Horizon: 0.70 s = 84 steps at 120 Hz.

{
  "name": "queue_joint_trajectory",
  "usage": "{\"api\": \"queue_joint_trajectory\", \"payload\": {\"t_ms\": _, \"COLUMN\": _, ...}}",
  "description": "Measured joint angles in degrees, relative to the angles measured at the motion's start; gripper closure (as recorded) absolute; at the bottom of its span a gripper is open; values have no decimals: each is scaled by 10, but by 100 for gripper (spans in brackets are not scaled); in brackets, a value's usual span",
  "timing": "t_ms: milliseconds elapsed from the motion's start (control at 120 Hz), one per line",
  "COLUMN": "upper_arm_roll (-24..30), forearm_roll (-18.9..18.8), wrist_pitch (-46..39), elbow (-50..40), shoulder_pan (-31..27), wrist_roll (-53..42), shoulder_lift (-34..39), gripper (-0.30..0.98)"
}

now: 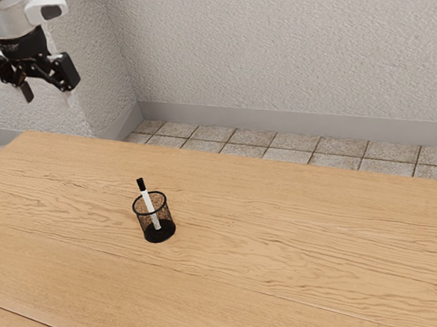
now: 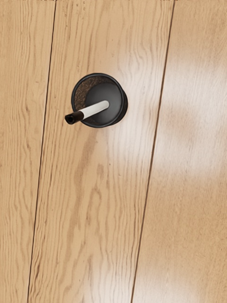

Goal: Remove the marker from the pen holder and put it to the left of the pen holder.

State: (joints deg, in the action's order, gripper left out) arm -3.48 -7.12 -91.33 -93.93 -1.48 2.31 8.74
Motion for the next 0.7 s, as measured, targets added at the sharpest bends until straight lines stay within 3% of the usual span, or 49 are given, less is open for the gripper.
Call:
{"api": "queue_joint_trajectory", "payload": {"t_ms": 150, "upper_arm_roll": 2, "forearm_roll": 1, "wrist_pitch": -8, "elbow": -7, "shoulder_pan": -1, "wrist_roll": 9, "shoulder_lift": 2, "gripper": 0}}
{"api": "queue_joint_trajectory", "payload": {"t_ms": 275, "upper_arm_roll": 5, "forearm_roll": 6, "wrist_pitch": -26, "elbow": -13, "shoulder_pan": -31, "wrist_roll": 17, "shoulder_lift": -80, "gripper": 0}}
{"api": "queue_joint_trajectory", "payload": {"t_ms": 450, "upper_arm_roll": 26, "forearm_roll": 13, "wrist_pitch": -158, "elbow": -123, "shoulder_pan": -63, "wrist_roll": 28, "shoulder_lift": -124, "gripper": 0}}
{"api": "queue_joint_trajectory", "payload": {"t_ms": 583, "upper_arm_roll": 35, "forearm_roll": 22, "wrist_pitch": -244, "elbow": -106, "shoulder_pan": -15, "wrist_roll": 34, "shoulder_lift": -199, "gripper": 0}}
{"api": "queue_joint_trajectory", "payload": {"t_ms": 700, "upper_arm_roll": 37, "forearm_roll": 35, "wrist_pitch": -287, "elbow": -84, "shoulder_pan": -11, "wrist_roll": 38, "shoulder_lift": -240, "gripper": 0}}
